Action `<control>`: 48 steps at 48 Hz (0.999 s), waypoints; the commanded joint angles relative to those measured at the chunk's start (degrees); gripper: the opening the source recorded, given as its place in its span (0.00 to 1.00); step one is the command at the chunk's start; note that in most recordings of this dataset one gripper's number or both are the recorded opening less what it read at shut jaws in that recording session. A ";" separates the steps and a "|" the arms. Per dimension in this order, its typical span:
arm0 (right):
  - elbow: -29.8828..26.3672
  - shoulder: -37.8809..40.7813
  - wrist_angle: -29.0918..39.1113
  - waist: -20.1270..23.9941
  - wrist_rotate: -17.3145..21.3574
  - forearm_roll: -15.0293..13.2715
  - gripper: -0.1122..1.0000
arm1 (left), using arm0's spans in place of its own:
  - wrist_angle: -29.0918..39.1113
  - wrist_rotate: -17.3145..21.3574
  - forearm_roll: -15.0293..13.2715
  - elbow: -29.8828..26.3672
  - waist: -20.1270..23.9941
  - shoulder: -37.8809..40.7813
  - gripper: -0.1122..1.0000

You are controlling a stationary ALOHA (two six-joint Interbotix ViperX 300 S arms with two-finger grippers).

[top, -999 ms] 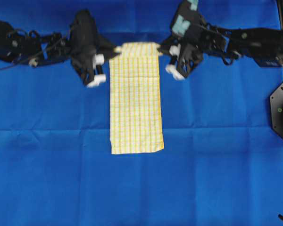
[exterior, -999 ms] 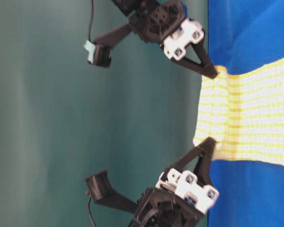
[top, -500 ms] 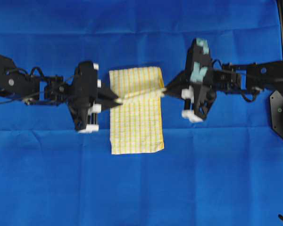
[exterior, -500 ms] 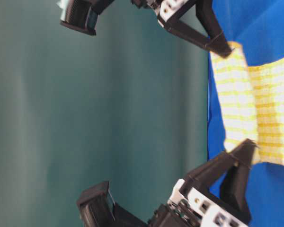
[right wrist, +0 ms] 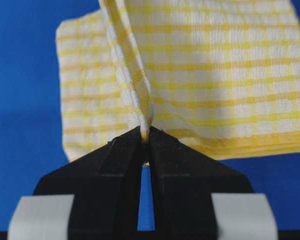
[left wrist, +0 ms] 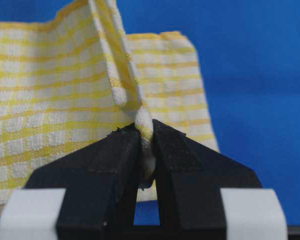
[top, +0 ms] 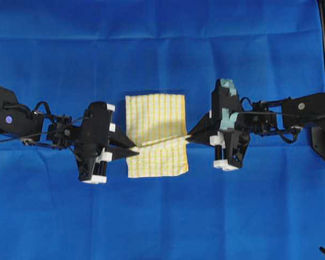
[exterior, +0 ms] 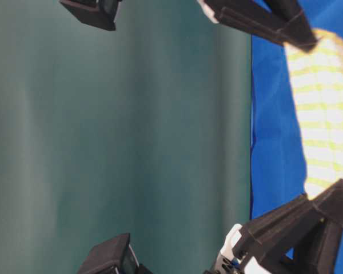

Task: Fold the yellow towel.

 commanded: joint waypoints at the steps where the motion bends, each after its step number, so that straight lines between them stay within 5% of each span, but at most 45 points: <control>1: -0.70 0.53 -0.09 0.44 -0.09 0.44 0.12 | -0.18 -0.09 0.09 -0.62 -1.41 -0.44 0.14; 34: -2.37 4.92 -0.97 2.55 -0.18 0.53 0.13 | 0.79 -0.09 0.09 -1.49 -0.70 3.52 0.15; 39: -2.99 4.92 -0.44 2.99 -0.09 0.62 0.31 | 2.02 -0.09 0.09 -1.41 -0.88 2.37 0.28; 48: -4.22 3.60 2.29 3.34 -0.18 0.53 0.79 | 6.15 0.44 0.18 -2.37 -2.37 -2.11 0.78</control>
